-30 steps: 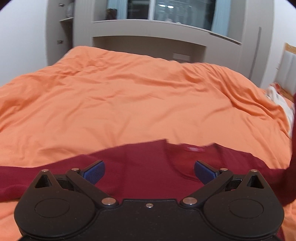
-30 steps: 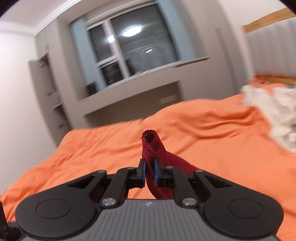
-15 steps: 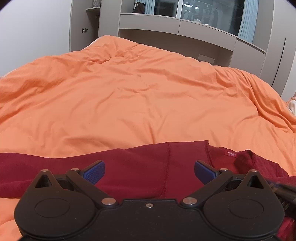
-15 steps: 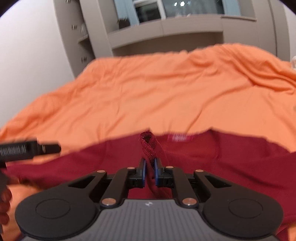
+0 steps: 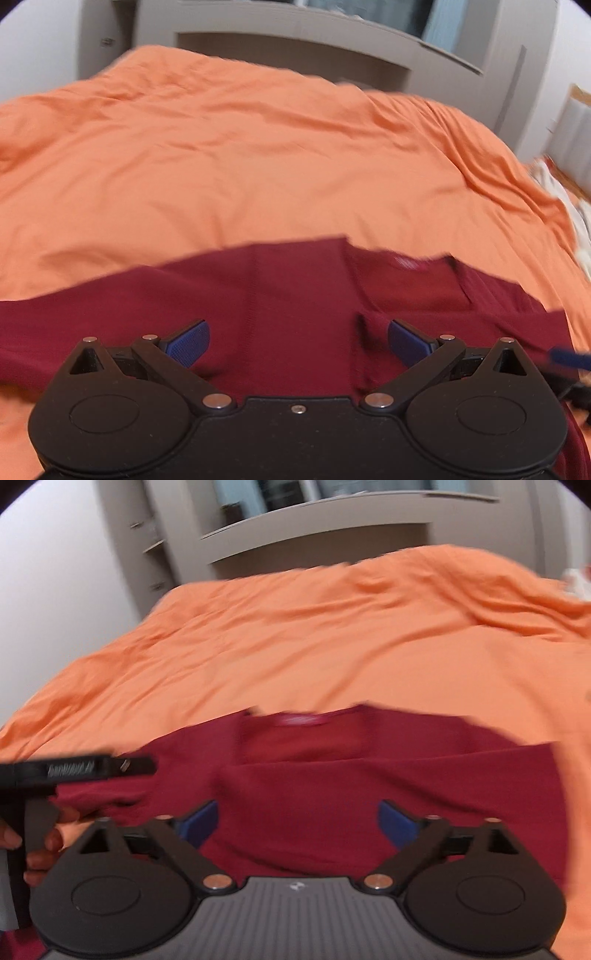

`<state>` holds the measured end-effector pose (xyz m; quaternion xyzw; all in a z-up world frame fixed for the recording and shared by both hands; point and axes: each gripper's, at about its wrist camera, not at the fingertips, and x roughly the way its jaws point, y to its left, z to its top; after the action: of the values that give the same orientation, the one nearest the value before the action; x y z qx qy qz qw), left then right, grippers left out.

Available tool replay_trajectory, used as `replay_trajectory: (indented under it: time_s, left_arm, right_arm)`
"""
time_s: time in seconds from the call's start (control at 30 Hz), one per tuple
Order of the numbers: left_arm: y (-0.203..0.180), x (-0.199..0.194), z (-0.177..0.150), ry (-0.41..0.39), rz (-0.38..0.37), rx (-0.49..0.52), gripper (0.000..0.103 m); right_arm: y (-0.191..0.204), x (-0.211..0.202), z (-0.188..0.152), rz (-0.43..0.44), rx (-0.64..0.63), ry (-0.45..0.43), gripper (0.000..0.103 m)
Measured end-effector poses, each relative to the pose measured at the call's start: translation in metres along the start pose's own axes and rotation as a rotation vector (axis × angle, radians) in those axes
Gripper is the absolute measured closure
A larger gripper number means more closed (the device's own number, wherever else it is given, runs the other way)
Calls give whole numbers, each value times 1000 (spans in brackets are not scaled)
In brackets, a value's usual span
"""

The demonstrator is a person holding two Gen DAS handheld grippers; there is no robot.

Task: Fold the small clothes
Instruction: 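Lay the held sleeve across the sweater body and open the right gripper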

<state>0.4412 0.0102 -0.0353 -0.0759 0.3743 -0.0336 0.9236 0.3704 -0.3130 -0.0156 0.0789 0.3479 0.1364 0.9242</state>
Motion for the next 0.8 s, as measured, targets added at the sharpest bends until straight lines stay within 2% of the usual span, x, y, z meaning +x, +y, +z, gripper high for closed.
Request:
replay_trajectory:
  time_s: [0.1,0.23,0.3,0.37,0.5,0.53,0.57,0.73,0.8]
  left_arm:
    - [-18,21,-6,23,-9,31,1]
    - [-32,43,-15,49,0,57,1]
    - [-34,51,-19,65,16,64,1]
    - [-35,59,-23,92,54,74,1]
    - [-29,67,-26,123,90,54,2]
    - [-28,67,-27,122,89,51,2]
    - [-29,68,-27,122,92,56,2]
    - [-32,68,-29,117,106,79,1]
    - [-33,69,-30,118,112,83,1]
  right_arm:
    - [-57,-15,10,-97,119,-8,4]
    - [-133,-19,21,-167,316,-5,6]
    - [-161,-16,21,-177,385,3,13]
    - [-181,-7,19,-190,411,25,30]
    - [-196,9,15,-204,398,54,53]
    - [-199,12,14,-200,394,59,69]
    - [-199,13,14,-203,386,62,90]
    - [-185,2,20,-271,302,-30,94]
    - [-182,9,23,-289,265,-7,94]
